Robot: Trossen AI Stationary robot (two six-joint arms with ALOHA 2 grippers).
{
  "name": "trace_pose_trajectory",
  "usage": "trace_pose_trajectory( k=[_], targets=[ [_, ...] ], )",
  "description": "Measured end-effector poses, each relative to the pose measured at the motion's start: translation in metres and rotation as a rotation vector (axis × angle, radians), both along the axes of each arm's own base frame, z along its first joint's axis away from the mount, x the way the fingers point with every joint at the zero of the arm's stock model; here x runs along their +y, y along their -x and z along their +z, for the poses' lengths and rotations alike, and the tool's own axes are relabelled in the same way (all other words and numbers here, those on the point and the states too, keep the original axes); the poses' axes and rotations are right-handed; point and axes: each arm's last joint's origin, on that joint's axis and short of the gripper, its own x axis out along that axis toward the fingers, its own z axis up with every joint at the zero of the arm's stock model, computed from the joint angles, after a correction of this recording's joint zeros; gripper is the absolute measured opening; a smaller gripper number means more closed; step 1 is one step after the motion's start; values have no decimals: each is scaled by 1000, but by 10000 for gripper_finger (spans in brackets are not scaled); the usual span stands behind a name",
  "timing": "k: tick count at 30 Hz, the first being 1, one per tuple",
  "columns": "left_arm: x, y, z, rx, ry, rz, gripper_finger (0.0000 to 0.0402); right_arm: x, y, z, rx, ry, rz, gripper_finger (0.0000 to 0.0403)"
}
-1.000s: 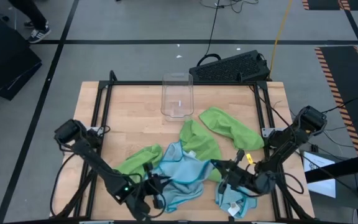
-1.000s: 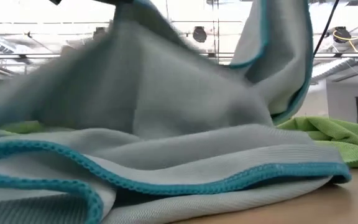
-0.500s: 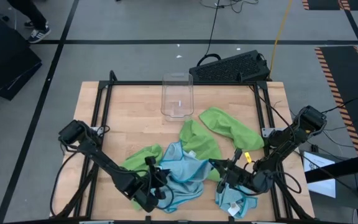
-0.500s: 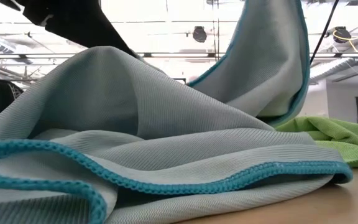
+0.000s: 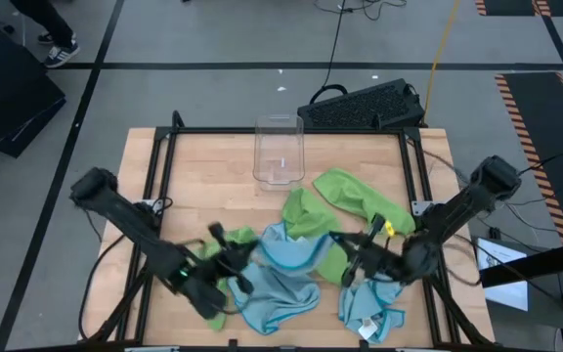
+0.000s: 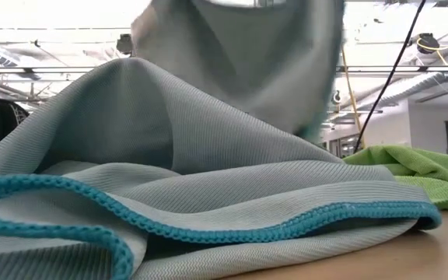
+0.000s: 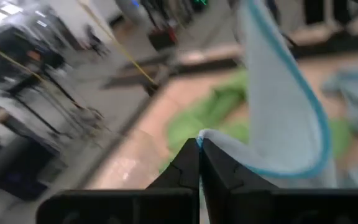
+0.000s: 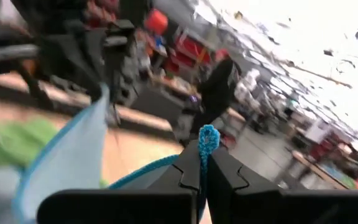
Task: Fold microfiber towels
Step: Fold the top left blue towel
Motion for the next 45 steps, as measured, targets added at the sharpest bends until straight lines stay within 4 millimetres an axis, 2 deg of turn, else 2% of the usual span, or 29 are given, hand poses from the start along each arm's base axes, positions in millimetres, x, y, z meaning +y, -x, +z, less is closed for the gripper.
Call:
trace_pose_trajectory(
  k=[4, 6, 11, 13, 17, 20, 23, 26, 29, 33, 40, 45],
  targets=[
    [28, 19, 44, -83, -13, 54, 3, -27, 11, 37, -128, -30, 99, 2],
    [45, 25, 59, -94, -12, 68, 2, -44, 17, 53, -205, -49, 146, 2],
    [92, 28, 93, -140, 13, 77, 2, -98, 28, 92, -450, -103, 261, 2],
    [109, 27, 110, -219, 46, 31, 2, -119, 31, 111, -512, -135, 266, 2],
    [121, 35, 139, -395, 123, -178, 1, -141, 37, 142, -439, -257, 383, 2],
    [118, 41, 138, -372, 159, -254, 1, -140, 37, 149, -286, -346, 494, 2],
    [110, 46, 123, -253, 231, -275, 1, -135, 37, 137, -122, -445, 578, 2],
    [94, 46, 103, -150, 349, -294, 1, -126, 36, 116, 42, -576, 678, 2],
    [68, 41, 81, -65, 410, -367, 1, -111, 31, 86, 143, -676, 790, 2],
    [31, 34, 64, -31, 445, -462, 1, -91, 25, 55, 175, -743, 891, 2],
    [-27, 27, 38, -11, 472, -610, 1, -58, 25, 11, 361, -869, 934, 2],
    [-48, 28, 21, 0, 452, -583, 2, -35, 28, -14, 466, -940, 866, 2]
  ],
)
